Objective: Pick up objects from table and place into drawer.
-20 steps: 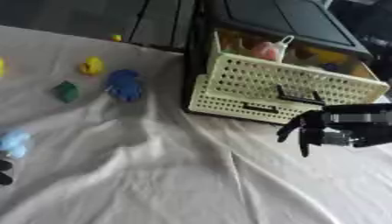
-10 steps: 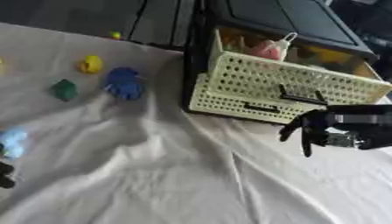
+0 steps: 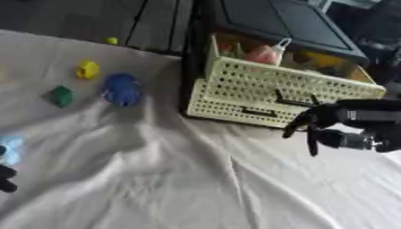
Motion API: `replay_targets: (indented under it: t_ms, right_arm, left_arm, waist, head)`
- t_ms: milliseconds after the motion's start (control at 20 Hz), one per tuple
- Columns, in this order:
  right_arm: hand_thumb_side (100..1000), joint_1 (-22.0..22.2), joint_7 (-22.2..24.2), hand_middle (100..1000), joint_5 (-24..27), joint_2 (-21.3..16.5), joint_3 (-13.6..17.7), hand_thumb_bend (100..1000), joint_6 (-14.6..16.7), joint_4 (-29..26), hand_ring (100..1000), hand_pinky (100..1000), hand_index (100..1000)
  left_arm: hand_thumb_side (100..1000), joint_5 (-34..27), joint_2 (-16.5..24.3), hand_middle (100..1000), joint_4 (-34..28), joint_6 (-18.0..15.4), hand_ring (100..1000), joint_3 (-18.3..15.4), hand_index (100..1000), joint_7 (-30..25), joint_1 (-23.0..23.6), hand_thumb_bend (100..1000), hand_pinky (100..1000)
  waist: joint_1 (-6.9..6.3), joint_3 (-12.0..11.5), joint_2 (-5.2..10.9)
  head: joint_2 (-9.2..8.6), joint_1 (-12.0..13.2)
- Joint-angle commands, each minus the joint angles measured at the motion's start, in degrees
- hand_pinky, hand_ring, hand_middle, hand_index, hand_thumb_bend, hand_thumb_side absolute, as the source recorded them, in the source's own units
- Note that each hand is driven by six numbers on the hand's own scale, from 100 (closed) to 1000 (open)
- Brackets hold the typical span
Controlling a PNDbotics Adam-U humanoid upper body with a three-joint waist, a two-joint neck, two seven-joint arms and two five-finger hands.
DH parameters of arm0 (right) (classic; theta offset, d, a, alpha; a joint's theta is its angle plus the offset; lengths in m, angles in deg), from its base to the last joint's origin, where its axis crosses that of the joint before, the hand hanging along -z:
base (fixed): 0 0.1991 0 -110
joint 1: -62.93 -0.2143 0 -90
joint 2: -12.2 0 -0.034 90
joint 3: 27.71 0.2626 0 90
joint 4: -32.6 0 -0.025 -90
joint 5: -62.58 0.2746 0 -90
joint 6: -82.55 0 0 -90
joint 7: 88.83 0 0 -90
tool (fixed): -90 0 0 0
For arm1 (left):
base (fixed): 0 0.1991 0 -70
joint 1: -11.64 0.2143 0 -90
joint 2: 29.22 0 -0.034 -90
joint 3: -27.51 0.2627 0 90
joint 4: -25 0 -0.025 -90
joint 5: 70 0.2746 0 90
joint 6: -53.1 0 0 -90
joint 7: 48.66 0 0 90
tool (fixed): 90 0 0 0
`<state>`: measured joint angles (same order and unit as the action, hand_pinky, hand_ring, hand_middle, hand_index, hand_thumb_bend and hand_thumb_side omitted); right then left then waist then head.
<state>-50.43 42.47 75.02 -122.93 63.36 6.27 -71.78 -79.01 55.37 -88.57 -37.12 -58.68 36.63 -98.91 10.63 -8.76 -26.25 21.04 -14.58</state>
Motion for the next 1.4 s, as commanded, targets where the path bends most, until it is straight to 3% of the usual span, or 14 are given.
replay_targets:
  t_ms: [50, 400, 900, 1400]
  right_arm:
    - [1000, -1.15, -1.21, 831, 0.34, -2.51, 1.43, 100, 0.41, 1.16, 576, 637, 941]
    - [1000, -2.08, -1.54, 840, 0.29, -1.73, 1.85, 100, 1.42, 4.89, 593, 660, 945]
    - [1000, -2.42, -0.67, 845, 1.99, -0.66, 2.31, 100, 2.61, 6.8, 583, 670, 949]
    - [1000, -2.24, -2.2, 841, 5.86, -2.24, 3.92, 100, 4.88, 5.39, 574, 668, 941]
  left_arm:
    - [1000, -0.05, 0.15, 670, -1.01, -0.03, 584, 0.28, 856, -0.4, -0.4, 261, 517]
    - [1000, 0.17, 0.02, 671, -1.01, 0.03, 583, 0.4, 857, -0.73, -0.72, 261, 517]
    - [1000, 0.96, -0.16, 671, -1.01, -0.04, 581, 0.41, 858, -0.95, -0.66, 257, 518]
    - [1000, 1.25, -0.19, 673, -1.01, 0.24, 582, 0.54, 859, -1.33, -0.26, 260, 520]
  waist:
    - [-0.24, -0.11, 1.37]
    - [0.31, -0.93, 0.15]
    - [0.55, -1.63, -1.61]
    - [0.69, -1.11, -1.57]
  head:
    - [-0.72, -0.2]
    - [-2.14, -0.61]
    - [-2.7, -0.8]
    - [-2.93, -0.87]
